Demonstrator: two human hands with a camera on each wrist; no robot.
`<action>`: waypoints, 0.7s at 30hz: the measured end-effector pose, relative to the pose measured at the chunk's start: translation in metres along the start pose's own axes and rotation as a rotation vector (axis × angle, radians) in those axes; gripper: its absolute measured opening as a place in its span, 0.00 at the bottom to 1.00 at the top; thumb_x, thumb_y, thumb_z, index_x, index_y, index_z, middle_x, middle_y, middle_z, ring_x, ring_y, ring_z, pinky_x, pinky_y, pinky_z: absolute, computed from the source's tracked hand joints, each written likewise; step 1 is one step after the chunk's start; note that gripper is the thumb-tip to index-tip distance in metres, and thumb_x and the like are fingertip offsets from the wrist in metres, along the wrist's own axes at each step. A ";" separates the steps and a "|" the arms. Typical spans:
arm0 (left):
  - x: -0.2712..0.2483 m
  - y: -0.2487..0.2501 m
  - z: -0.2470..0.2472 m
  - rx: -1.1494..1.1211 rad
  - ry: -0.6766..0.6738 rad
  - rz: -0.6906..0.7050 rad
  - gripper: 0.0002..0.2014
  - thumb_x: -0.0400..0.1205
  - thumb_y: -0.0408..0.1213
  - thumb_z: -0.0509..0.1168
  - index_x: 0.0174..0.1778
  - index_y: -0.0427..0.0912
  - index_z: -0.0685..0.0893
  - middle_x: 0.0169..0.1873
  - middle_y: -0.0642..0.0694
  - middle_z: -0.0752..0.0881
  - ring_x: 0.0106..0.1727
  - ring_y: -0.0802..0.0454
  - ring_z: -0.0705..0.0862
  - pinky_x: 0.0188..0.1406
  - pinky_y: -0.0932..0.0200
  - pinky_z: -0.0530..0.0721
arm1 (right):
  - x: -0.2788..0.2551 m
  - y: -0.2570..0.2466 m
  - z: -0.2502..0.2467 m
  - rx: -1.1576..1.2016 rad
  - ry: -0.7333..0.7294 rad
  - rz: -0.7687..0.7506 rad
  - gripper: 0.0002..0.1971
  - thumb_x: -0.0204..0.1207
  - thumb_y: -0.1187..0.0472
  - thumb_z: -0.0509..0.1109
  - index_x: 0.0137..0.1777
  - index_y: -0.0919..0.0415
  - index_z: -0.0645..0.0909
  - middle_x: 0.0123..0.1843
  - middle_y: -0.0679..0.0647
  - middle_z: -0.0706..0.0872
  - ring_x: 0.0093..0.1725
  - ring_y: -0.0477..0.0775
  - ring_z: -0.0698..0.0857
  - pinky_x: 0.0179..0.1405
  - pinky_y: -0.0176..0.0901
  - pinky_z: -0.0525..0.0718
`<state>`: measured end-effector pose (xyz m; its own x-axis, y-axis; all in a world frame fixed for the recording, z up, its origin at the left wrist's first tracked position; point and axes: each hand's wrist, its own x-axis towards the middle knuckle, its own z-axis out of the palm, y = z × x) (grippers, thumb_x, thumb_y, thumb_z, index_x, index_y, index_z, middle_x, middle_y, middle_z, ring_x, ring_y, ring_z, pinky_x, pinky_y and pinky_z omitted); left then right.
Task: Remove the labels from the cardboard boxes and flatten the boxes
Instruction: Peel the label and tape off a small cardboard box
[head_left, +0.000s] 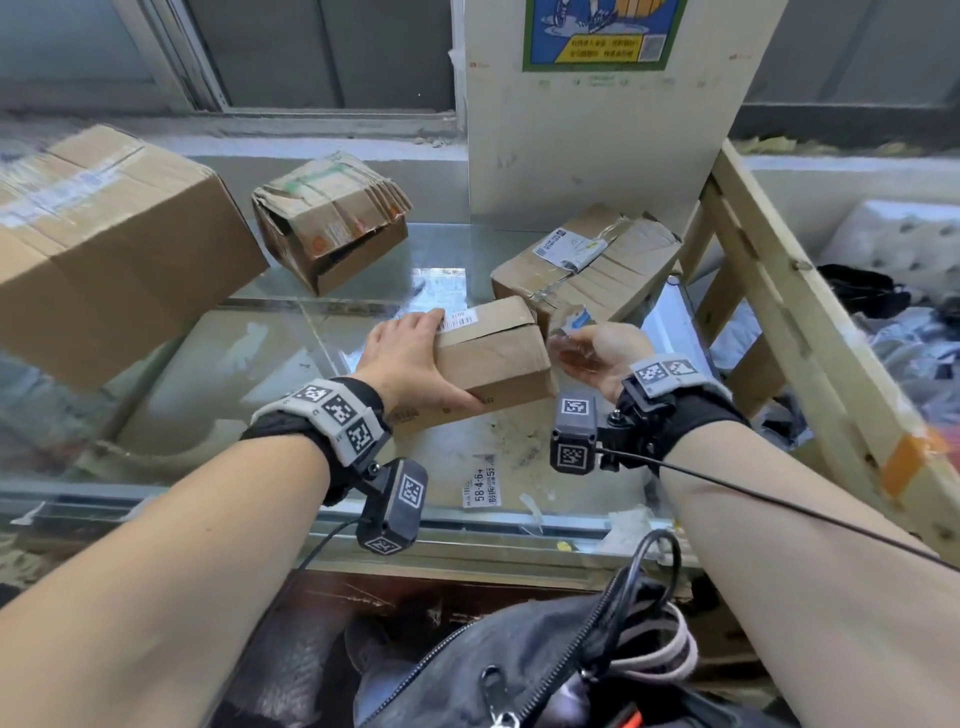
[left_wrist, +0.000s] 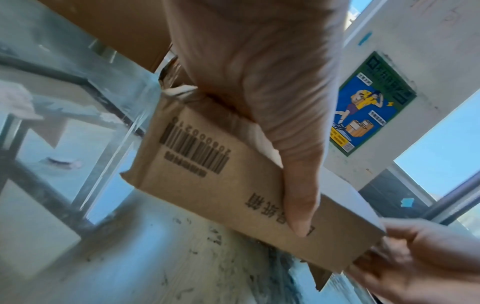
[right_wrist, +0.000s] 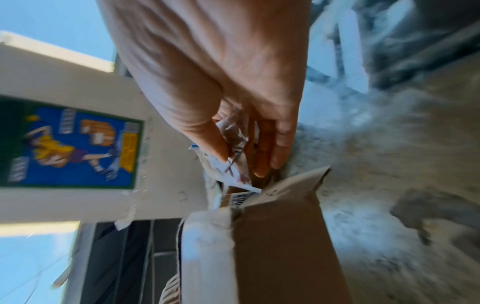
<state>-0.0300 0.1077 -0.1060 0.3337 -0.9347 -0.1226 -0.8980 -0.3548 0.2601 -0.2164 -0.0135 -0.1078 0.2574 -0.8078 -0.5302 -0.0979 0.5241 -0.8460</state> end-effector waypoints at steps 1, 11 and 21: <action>-0.001 0.001 -0.002 0.010 0.036 0.013 0.57 0.59 0.68 0.77 0.80 0.47 0.61 0.73 0.47 0.70 0.75 0.47 0.66 0.78 0.49 0.58 | 0.000 -0.006 0.001 -0.045 0.011 -0.058 0.07 0.75 0.74 0.68 0.52 0.71 0.83 0.50 0.65 0.88 0.47 0.58 0.86 0.57 0.53 0.85; -0.008 0.010 -0.005 0.074 0.138 0.087 0.64 0.56 0.71 0.75 0.83 0.48 0.54 0.78 0.47 0.68 0.79 0.48 0.65 0.83 0.47 0.54 | -0.014 -0.038 0.026 -0.633 -0.063 -0.785 0.14 0.76 0.76 0.62 0.53 0.66 0.87 0.49 0.59 0.89 0.49 0.54 0.86 0.56 0.44 0.84; -0.008 0.011 -0.007 0.052 0.152 0.054 0.44 0.57 0.66 0.79 0.65 0.51 0.73 0.61 0.50 0.79 0.64 0.49 0.75 0.68 0.53 0.71 | -0.023 -0.031 0.051 -1.454 -0.314 -0.658 0.21 0.80 0.50 0.54 0.65 0.52 0.82 0.71 0.52 0.81 0.70 0.57 0.76 0.70 0.54 0.73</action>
<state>-0.0402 0.1111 -0.0952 0.3204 -0.9465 0.0379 -0.9282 -0.3057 0.2120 -0.1700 0.0025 -0.0672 0.7768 -0.5978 -0.1981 -0.6263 -0.7006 -0.3420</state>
